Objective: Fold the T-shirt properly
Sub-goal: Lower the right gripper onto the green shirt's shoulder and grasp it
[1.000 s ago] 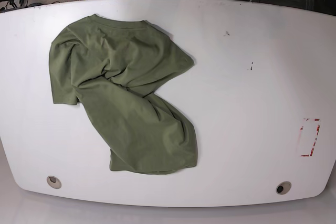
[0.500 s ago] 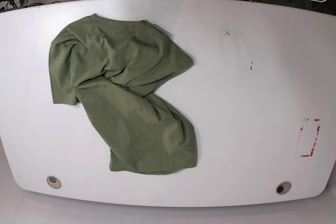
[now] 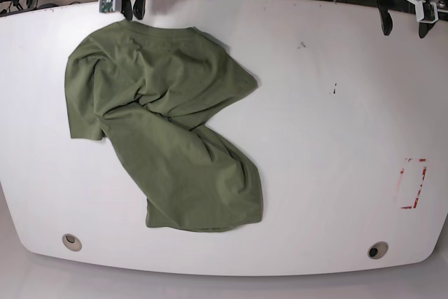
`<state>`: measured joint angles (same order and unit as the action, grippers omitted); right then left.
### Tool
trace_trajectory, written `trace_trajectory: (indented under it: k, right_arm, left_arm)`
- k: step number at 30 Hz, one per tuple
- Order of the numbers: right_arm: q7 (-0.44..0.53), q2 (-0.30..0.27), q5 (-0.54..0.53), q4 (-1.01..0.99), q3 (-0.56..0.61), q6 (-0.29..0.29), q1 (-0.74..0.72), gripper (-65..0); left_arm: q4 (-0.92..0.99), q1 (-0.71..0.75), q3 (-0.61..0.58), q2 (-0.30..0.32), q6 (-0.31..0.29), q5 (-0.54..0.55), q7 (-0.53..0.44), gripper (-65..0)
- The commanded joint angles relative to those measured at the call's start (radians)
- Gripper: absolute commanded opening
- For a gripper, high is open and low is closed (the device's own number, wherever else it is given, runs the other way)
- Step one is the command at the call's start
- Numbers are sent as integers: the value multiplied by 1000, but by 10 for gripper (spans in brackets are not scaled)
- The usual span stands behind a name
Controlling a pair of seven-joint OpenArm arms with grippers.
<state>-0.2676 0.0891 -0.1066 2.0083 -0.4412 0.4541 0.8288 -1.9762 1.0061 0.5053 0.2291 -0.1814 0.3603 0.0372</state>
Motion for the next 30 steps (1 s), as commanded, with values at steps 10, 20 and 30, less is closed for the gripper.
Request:
trace_trajectory:
  k: [10, 20, 30]
  right_arm:
    - [-184, -25, -9, 13, -87, 8, -197, -328]
    - [-411, -1, -57, -21, -275, 101, -397, -300]
    - [-628, 1, -103, -33, -480, 143, -535, -296]
  left_arm:
    - [-15, -63, 10, -44, 3, -2, -26, -118]
    - [-13, -191, -53, -37, 3, -4, 14, -117]
    - [-12, -378, -86, -43, 3, -4, 226, -117]
